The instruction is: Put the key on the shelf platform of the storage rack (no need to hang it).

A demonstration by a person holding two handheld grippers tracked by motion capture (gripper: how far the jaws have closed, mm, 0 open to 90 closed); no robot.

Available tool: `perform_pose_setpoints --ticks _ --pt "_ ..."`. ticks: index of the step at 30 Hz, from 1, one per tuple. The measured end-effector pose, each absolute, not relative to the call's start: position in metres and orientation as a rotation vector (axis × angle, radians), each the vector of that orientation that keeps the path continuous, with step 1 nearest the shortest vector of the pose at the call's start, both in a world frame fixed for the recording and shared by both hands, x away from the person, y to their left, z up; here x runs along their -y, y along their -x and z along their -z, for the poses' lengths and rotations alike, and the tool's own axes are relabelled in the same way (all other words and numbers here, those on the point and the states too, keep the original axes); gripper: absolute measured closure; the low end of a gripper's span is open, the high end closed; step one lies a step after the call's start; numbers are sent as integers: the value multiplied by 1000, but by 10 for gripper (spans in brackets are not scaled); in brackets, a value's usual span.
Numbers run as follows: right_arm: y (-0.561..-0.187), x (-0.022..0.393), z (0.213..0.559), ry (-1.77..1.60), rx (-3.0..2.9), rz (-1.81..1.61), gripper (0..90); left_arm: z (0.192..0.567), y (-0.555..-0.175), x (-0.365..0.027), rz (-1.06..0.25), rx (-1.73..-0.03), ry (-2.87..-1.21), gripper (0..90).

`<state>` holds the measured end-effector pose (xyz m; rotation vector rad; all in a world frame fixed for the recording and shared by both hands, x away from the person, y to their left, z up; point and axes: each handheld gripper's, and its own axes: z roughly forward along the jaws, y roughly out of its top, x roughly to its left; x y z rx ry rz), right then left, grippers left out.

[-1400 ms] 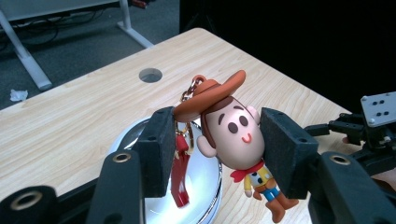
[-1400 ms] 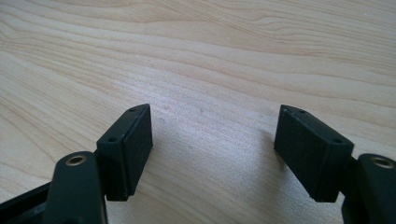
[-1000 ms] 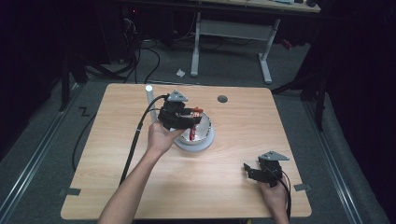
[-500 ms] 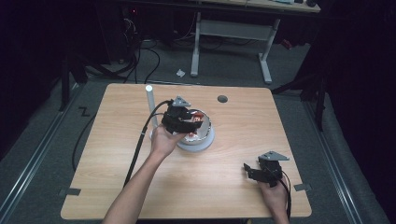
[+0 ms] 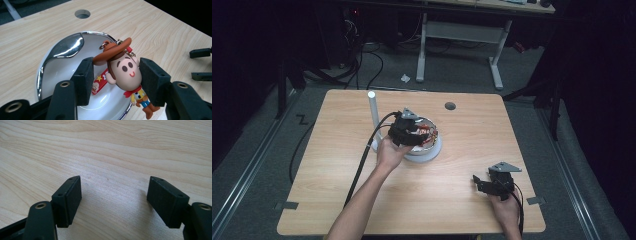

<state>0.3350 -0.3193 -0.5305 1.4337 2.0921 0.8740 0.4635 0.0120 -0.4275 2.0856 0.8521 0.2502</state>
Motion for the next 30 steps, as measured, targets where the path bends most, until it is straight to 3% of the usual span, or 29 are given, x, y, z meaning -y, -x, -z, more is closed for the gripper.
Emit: perform_pose_setpoints --ticks 18,25,30 --pt "-335 319 531 -1432 -2092 -874 281 459 -474 -9 -247 -958 -2116 470" --pt "-335 319 531 -1432 -2092 -874 281 460 -475 -11 -275 -966 -2121 478" --pt "-335 319 531 -1432 -2092 -875 281 454 -472 -16 -289 -968 -2102 433"
